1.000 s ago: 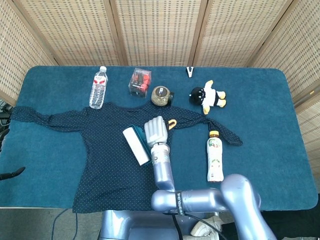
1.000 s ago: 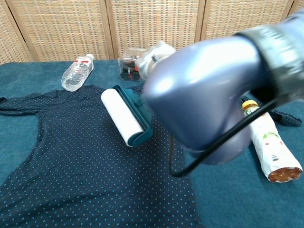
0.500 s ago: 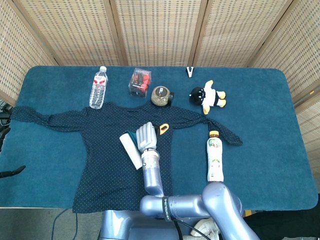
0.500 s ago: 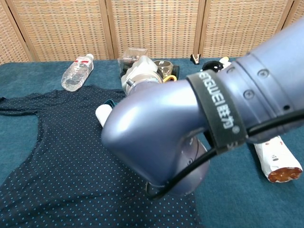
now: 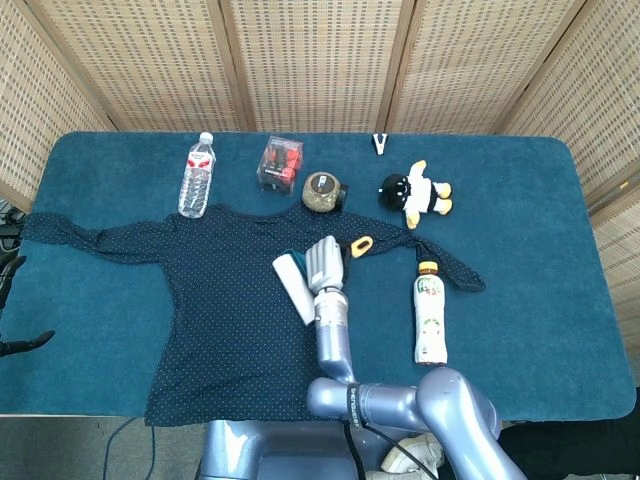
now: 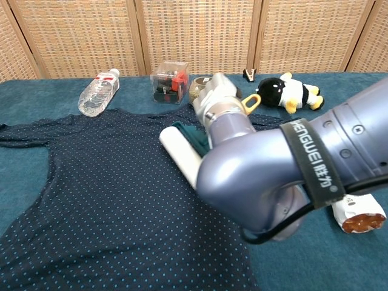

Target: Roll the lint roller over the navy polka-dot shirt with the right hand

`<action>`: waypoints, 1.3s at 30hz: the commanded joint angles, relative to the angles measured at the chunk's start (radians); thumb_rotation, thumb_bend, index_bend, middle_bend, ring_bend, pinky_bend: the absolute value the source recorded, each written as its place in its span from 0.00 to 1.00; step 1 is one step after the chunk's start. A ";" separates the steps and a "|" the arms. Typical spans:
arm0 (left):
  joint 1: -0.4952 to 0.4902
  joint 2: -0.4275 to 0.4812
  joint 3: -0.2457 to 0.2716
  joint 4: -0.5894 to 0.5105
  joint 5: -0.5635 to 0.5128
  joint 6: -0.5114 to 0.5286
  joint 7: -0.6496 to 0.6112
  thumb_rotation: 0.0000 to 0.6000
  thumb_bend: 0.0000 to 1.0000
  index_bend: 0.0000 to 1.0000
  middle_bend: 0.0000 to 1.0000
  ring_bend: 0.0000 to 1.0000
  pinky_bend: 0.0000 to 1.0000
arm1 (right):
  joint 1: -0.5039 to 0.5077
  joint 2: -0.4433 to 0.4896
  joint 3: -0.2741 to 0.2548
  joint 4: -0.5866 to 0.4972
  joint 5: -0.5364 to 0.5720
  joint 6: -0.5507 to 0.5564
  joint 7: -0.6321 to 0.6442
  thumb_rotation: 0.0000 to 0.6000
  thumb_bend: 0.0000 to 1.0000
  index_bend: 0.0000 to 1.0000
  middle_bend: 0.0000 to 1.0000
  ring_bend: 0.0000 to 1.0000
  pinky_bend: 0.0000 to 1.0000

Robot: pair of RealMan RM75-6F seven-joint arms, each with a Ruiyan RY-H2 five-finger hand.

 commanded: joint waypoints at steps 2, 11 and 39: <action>-0.002 -0.003 -0.001 -0.003 -0.004 -0.001 0.008 1.00 0.00 0.00 0.00 0.00 0.00 | -0.035 0.018 -0.015 0.048 -0.038 -0.021 0.013 1.00 0.90 0.74 1.00 1.00 1.00; -0.004 -0.006 -0.002 -0.007 -0.010 -0.002 0.020 1.00 0.00 0.00 0.00 0.00 0.00 | -0.055 0.009 0.008 0.045 -0.078 -0.026 -0.005 1.00 0.90 0.74 1.00 1.00 1.00; -0.005 -0.008 -0.004 -0.003 -0.026 -0.007 0.020 1.00 0.00 0.00 0.00 0.00 0.00 | -0.038 -0.101 0.035 -0.122 -0.151 -0.006 -0.072 1.00 0.90 0.73 1.00 1.00 1.00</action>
